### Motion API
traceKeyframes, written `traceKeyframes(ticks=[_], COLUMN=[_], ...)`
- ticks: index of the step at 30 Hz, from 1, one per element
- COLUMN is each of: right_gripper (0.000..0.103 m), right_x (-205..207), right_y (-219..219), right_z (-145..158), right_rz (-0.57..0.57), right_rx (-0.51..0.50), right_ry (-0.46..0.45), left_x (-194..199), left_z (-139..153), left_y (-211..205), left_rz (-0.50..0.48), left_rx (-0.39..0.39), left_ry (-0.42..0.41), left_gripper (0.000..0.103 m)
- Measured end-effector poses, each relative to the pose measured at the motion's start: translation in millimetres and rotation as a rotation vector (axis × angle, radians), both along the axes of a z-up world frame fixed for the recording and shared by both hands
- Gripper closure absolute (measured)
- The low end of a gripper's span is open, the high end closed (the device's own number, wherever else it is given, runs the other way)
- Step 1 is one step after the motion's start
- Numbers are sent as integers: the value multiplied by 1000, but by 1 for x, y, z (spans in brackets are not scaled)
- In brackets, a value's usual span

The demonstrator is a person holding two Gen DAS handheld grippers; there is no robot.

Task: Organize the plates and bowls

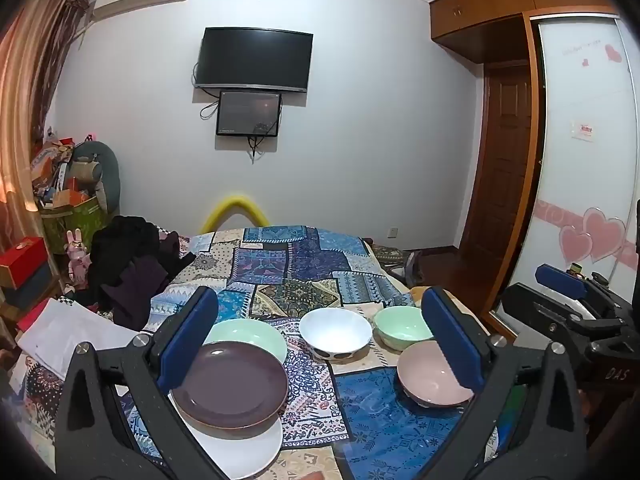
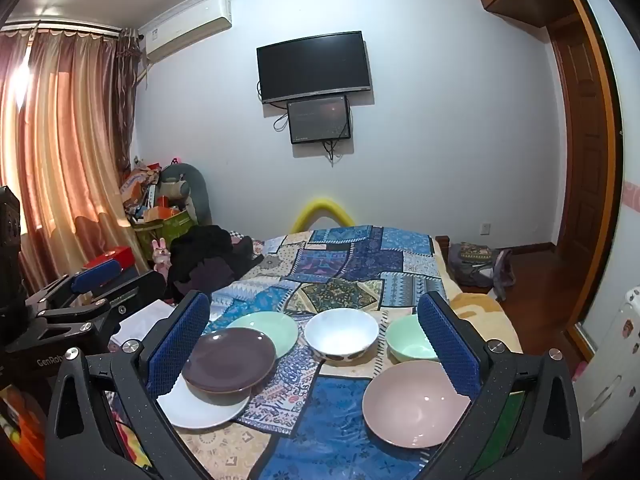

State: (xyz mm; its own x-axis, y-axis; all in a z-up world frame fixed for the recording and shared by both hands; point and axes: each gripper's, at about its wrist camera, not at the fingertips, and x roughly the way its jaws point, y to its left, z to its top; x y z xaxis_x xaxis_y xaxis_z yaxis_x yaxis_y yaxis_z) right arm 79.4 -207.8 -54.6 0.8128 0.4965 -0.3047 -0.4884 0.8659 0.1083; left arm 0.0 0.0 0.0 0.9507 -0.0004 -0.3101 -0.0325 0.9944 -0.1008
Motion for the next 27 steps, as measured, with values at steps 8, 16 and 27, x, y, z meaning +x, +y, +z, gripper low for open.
traceKeyframes(ticks=[8, 16, 27], right_gripper=[0, 0, 0], right_x=[1, -2, -2], right_y=[-1, 1, 3], right_z=[0, 3, 2], right_rz=[-1, 1, 2], right_rx=[5, 1, 4], right_ry=[-1, -5, -11], left_x=[0, 0, 1], left_z=[0, -2, -4], left_y=[1, 0, 3], left_rz=[2, 6, -1], left_rx=[1, 8, 7], left_ry=[1, -1, -3], left_gripper=[0, 0, 0])
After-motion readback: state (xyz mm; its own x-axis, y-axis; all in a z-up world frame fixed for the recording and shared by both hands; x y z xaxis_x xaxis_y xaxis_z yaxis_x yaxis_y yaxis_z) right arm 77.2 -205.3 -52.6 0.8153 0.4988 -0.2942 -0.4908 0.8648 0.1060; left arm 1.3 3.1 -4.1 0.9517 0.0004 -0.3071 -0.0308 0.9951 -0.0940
